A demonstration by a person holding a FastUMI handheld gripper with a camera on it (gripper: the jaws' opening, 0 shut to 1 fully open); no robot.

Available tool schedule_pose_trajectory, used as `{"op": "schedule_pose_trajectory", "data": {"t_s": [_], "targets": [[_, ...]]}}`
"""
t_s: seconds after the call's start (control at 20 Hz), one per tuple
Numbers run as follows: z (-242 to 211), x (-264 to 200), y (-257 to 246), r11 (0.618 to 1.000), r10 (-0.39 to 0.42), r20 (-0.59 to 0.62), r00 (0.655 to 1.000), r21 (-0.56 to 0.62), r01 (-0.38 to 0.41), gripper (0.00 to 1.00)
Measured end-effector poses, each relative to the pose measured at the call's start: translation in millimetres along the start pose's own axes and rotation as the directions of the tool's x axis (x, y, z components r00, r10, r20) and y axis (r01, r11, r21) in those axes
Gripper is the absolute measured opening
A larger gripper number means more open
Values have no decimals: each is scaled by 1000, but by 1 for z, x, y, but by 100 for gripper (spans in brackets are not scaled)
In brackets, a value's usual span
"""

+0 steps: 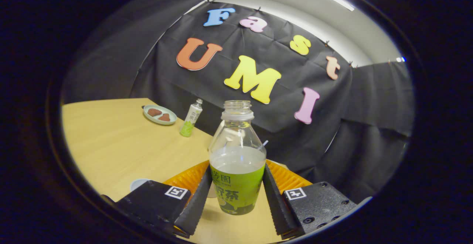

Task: Take the bottle from table, then pour the juice into the cup, finally place the bottle on the coaster

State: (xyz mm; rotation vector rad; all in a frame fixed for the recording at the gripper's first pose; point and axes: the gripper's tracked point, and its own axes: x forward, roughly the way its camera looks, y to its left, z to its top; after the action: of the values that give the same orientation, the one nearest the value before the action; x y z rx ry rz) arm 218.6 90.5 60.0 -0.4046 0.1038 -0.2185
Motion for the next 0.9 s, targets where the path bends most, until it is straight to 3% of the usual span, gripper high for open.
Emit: {"op": "schedule_pose_trajectory", "data": {"t_s": [0.15, 0.55, 0.9], "targets": [[-4, 25, 11, 980, 91, -31, 995, 183, -84, 81], [-23, 104, 11, 911, 163, -19, 986, 388, -143, 81], [-45, 140, 0, 909, 145, -18, 989, 397, -126, 81]]}}
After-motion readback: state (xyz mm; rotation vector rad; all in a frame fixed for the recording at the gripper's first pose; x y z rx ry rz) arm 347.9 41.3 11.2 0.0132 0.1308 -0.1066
